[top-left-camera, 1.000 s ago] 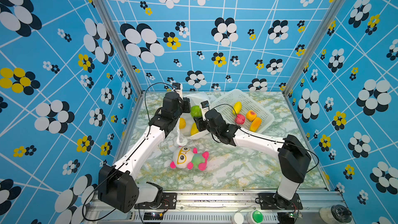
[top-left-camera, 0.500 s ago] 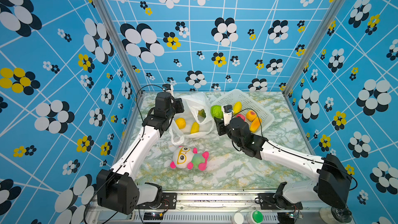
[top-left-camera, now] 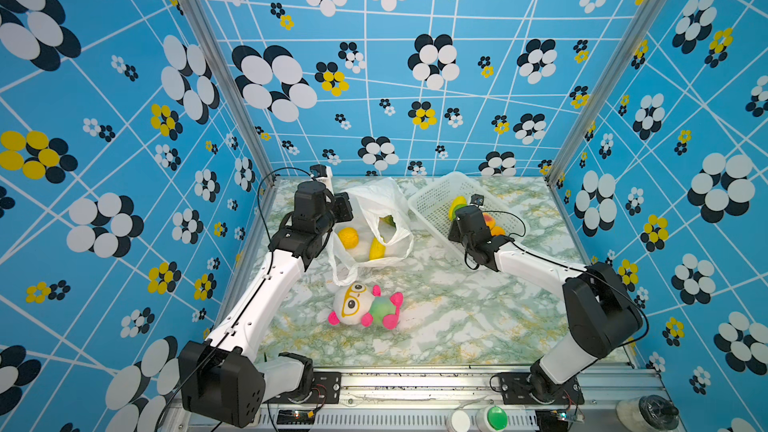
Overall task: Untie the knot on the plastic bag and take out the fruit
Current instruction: 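Lift the green fruit out of the bag toward the white basket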
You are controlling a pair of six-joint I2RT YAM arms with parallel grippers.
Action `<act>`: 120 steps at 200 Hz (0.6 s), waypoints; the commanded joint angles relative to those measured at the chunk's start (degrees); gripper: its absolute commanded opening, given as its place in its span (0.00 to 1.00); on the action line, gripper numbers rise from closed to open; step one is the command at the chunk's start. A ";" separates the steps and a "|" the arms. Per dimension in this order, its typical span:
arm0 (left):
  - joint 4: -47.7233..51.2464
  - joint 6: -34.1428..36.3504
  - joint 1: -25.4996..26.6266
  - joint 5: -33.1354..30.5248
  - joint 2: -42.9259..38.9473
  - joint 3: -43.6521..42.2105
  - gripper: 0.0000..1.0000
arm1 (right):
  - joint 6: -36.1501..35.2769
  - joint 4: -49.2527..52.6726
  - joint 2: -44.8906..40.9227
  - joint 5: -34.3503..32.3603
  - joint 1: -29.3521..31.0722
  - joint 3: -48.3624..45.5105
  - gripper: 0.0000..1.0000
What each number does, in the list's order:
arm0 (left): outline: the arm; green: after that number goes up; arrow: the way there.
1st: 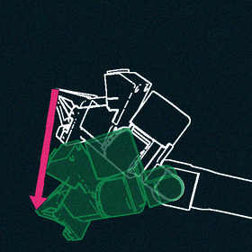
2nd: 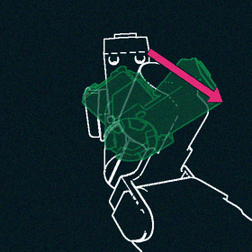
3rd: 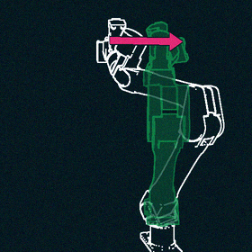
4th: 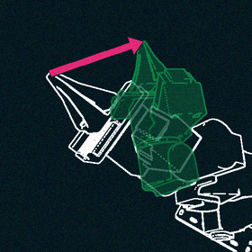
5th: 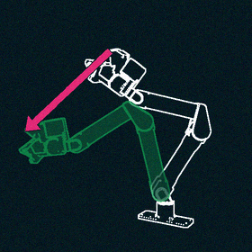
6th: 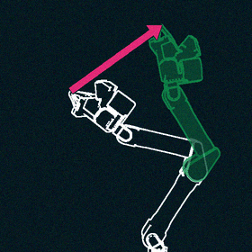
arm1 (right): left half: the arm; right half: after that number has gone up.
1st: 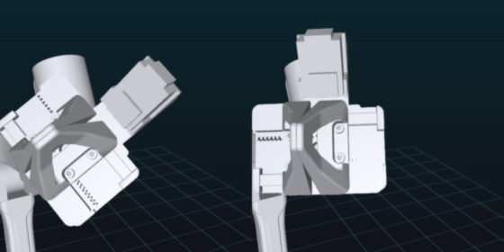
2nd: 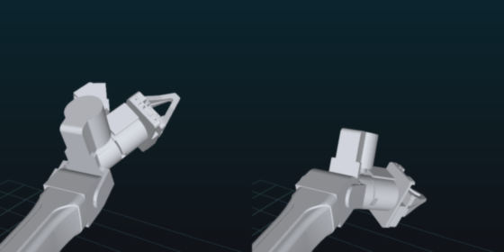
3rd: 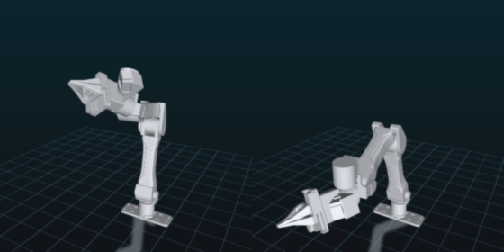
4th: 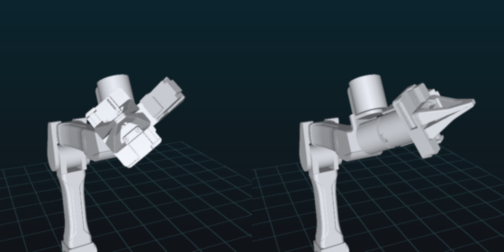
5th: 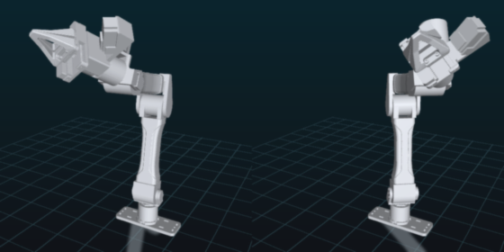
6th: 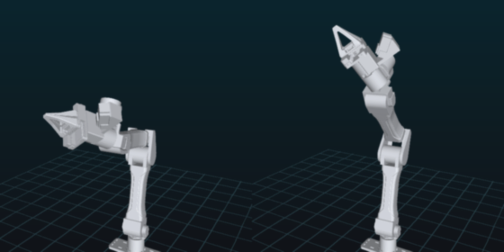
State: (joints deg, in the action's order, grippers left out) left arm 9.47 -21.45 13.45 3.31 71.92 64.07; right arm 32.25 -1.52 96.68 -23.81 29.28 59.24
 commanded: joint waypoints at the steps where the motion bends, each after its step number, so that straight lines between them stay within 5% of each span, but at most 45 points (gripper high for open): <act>1: -0.37 -0.06 -0.54 1.51 -0.83 -0.61 0.00 | 3.38 2.91 4.06 2.92 -0.72 3.44 0.41; 82: -1.25 -0.04 -0.56 1.60 -1.52 -1.23 0.00 | 6.00 2.06 12.93 8.63 -3.52 6.41 0.46; 120: -1.21 -0.02 -0.54 1.39 -1.25 -1.06 0.00 | 5.04 1.01 10.72 7.90 -3.75 5.04 0.69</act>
State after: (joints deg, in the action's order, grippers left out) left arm 9.26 -21.45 13.45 4.34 71.81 63.72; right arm 37.87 -2.96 108.55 -15.84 25.71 65.69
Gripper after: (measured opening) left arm 0.041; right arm 0.638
